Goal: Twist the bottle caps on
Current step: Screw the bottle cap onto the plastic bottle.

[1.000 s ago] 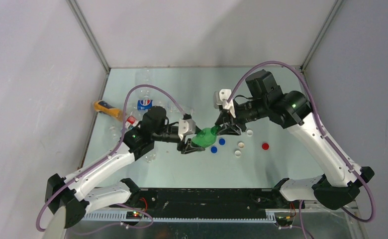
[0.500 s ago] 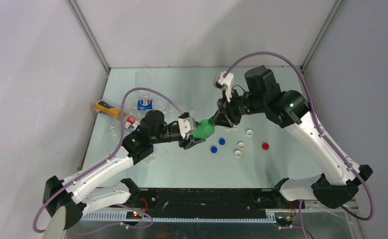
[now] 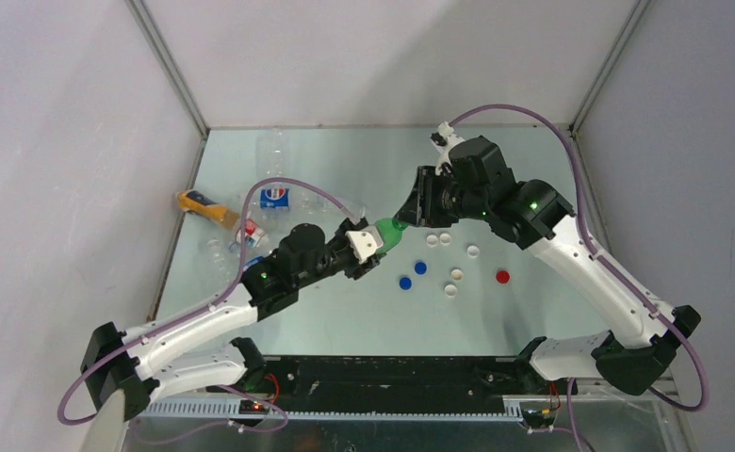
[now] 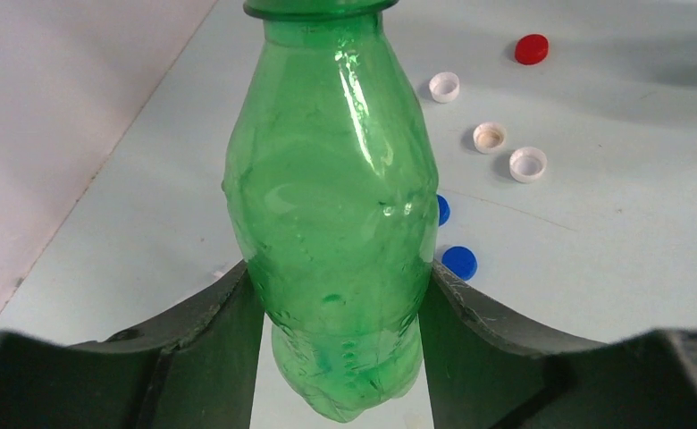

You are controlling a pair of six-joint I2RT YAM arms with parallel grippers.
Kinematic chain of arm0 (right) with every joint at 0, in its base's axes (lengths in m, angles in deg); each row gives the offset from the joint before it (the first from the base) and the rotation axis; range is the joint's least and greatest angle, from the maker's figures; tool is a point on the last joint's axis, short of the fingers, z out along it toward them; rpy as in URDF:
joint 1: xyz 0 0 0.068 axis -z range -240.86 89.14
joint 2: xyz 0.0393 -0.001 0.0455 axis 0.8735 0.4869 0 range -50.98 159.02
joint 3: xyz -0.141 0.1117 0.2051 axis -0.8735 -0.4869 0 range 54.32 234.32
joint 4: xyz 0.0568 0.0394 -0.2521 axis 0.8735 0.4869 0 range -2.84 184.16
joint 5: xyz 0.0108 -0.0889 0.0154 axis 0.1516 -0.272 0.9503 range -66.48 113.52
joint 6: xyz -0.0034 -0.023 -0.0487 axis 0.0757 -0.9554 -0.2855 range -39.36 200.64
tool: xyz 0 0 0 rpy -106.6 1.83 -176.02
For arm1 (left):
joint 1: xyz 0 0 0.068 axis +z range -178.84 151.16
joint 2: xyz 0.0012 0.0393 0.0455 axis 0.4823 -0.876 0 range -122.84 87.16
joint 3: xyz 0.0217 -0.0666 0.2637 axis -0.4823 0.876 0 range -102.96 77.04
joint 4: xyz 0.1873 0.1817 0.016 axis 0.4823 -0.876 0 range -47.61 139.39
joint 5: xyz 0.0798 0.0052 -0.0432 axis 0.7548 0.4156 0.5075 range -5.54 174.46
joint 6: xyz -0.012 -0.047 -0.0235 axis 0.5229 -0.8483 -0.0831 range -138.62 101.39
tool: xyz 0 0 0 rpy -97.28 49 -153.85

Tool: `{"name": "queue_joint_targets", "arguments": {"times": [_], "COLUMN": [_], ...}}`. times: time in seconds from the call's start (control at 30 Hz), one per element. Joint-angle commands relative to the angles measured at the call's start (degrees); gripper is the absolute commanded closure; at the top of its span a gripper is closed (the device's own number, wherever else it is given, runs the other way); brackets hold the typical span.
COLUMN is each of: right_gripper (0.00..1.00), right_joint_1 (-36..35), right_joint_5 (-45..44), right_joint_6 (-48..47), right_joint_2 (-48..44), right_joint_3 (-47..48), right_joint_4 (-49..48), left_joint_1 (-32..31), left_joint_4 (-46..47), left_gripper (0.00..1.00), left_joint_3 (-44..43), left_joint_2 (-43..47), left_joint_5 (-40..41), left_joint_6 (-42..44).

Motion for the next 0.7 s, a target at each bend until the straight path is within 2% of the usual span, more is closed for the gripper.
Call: {"name": "queue_joint_targets", "arguments": {"times": [0.0, 0.2, 0.67], "right_gripper": [0.99, 1.0, 1.0], "right_joint_1": [-1.2, -2.2, -4.2], "right_joint_5": [-4.8, -5.0, -11.8], "right_joint_6": [3.0, 0.4, 1.9], "right_joint_2": [-1.8, -1.3, 0.4], "right_joint_3": [-0.9, -1.0, -0.7], "right_joint_4": [-0.6, -0.4, 1.1], "left_joint_1": [-0.8, -0.8, -0.7], "left_joint_4": [10.3, 6.9, 5.4], "left_gripper": [1.0, 1.0, 1.0], "left_joint_3": [-1.9, -4.1, -7.6], "left_joint_2": [0.6, -0.7, -3.6], "left_joint_5": [3.3, 0.3, 3.0], "left_joint_6": [-1.1, -4.6, -7.3]}}
